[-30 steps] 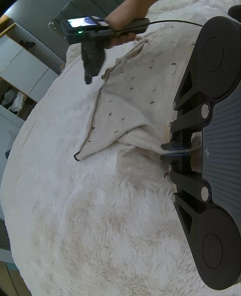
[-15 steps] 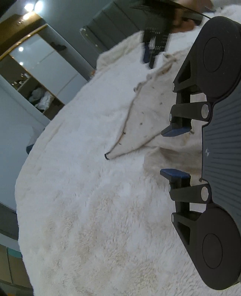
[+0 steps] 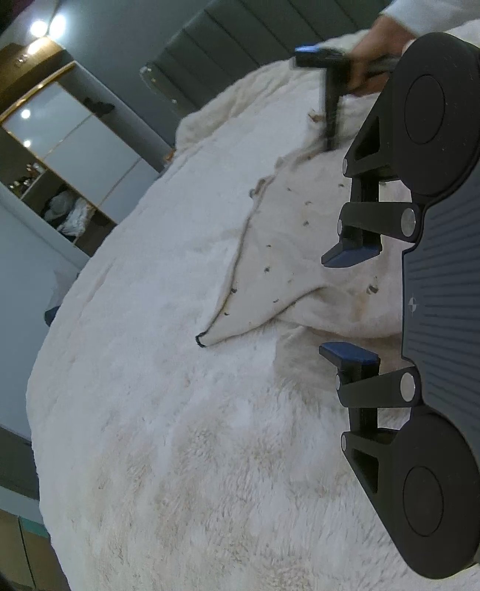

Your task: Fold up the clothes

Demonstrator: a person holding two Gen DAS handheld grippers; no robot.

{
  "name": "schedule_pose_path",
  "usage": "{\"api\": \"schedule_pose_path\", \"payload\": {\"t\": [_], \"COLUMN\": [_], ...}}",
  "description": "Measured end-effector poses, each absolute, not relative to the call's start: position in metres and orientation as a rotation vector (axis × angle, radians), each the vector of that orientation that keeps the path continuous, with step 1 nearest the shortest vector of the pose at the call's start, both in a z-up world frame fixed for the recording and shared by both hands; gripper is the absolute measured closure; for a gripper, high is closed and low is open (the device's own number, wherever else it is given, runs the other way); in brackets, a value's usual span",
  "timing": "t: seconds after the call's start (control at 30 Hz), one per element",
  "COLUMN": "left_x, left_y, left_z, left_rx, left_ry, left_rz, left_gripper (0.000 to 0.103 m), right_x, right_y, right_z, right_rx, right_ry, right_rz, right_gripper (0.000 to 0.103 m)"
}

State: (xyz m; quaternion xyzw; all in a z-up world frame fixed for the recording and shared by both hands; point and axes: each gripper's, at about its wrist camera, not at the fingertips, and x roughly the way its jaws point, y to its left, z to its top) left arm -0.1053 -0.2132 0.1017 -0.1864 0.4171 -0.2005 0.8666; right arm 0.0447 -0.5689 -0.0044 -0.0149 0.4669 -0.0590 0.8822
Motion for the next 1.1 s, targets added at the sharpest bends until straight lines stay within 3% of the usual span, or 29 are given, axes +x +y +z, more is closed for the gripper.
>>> {"api": "schedule_pose_path", "payload": {"t": [0.17, 0.23, 0.27, 0.33, 0.57, 0.67, 0.83, 0.93, 0.97, 1.1], "left_x": [-0.098, -0.097, -0.097, -0.098, -0.109, -0.118, -0.125, -0.121, -0.118, -0.108], "left_y": [-0.216, -0.216, -0.216, -0.216, -0.214, -0.218, -0.240, -0.251, -0.251, -0.232], "left_z": [0.097, 0.097, 0.098, 0.100, 0.108, 0.116, 0.114, 0.105, 0.101, 0.098], "left_rx": [-0.381, -0.379, -0.378, -0.389, -0.399, -0.388, -0.334, -0.266, -0.264, -0.320], "left_ry": [0.887, 0.889, 0.887, 0.877, 0.850, 0.830, 0.860, 0.897, 0.912, 0.904], "left_rz": [-0.406, -0.403, -0.402, -0.414, -0.449, -0.532, -0.718, -0.717, -0.704, -0.640], "left_gripper": [0.064, 0.064, 0.064, 0.064, 0.063, 0.063, 0.063, 0.063, 0.063, 0.063], "right_x": [0.079, 0.069, 0.059, 0.038, -0.036, -0.049, 0.004, 0.045, 0.053, 0.065], "right_y": [-0.585, -0.590, -0.592, -0.597, -0.639, -0.644, -0.662, -0.686, -0.689, -0.695], "right_z": [0.031, 0.049, 0.058, 0.074, 0.064, 0.030, -0.014, -0.024, -0.018, 0.038], "right_rx": [0.054, 0.058, 0.050, 0.035, 0.099, 0.068, -0.015, 0.088, 0.114, 0.180], "right_ry": [0.833, 0.806, 0.802, 0.799, 0.981, 1.080, 1.088, 1.047, 1.021, 0.848], "right_rz": [-0.189, -0.173, -0.155, -0.123, -0.114, -0.104, -0.252, -0.364, -0.387, -0.459], "right_gripper": [0.082, 0.077, 0.069, 0.067, 0.067, 0.067, 0.070, 0.072, 0.077, 0.074]}}
